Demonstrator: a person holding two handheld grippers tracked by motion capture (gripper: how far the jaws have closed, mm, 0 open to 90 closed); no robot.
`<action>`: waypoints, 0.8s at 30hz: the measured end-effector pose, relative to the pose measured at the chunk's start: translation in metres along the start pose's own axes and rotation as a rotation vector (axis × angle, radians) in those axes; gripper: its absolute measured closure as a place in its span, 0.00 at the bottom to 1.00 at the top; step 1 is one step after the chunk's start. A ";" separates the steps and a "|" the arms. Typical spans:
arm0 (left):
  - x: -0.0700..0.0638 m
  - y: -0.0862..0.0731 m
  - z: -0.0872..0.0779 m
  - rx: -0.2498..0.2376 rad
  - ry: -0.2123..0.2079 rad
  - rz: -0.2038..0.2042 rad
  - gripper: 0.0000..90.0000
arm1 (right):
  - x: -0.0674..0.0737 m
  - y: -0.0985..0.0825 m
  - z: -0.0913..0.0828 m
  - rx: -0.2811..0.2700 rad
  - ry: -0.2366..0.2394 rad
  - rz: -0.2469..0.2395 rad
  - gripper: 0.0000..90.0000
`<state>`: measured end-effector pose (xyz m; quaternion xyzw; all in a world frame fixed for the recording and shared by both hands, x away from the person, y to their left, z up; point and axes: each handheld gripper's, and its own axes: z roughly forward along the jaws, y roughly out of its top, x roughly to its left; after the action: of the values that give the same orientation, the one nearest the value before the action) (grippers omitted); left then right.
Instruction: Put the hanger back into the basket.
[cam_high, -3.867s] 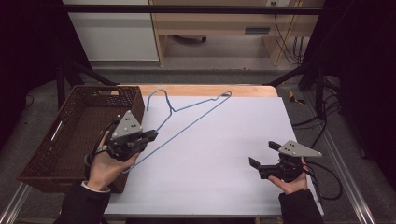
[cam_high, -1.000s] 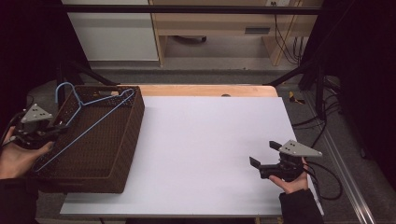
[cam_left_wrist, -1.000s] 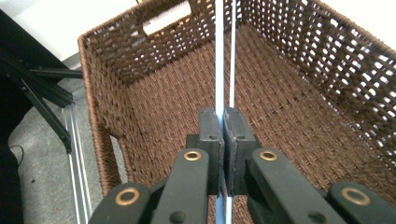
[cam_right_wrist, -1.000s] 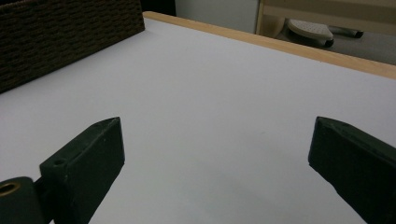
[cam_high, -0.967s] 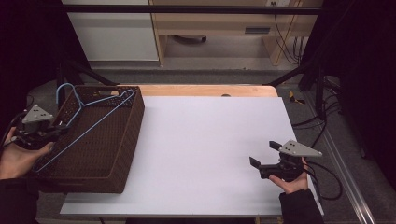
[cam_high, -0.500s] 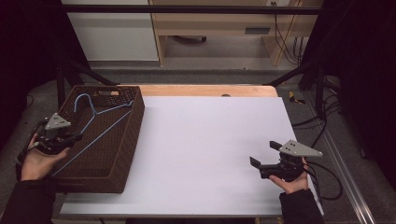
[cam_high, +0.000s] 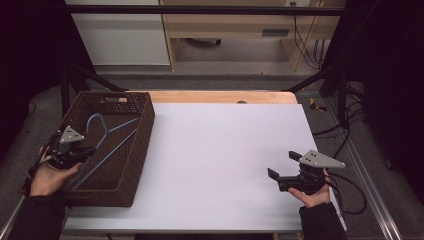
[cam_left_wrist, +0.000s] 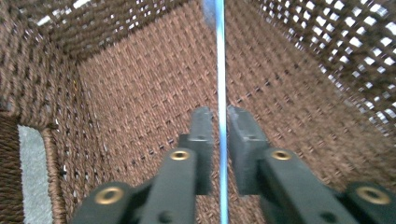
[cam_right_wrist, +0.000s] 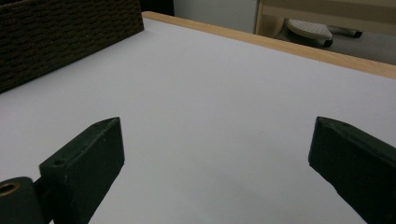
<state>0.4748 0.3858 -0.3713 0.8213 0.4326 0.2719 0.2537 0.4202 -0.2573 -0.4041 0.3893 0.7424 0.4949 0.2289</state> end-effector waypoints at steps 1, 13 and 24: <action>0.000 0.001 -0.003 -0.007 -0.005 -0.001 0.84 | 0.000 0.000 0.000 0.000 0.002 0.000 0.05; -0.016 0.012 -0.046 -0.234 -0.006 -0.102 0.55 | -0.001 0.000 -0.001 -0.004 0.001 0.001 0.05; -0.060 0.026 -0.074 -0.433 -0.060 -0.122 0.27 | -0.001 0.001 -0.003 -0.010 0.001 0.007 0.05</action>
<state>0.4119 0.3357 -0.3139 0.7278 0.4052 0.3180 0.4527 0.4192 -0.2593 -0.4023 0.3907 0.7385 0.4997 0.2288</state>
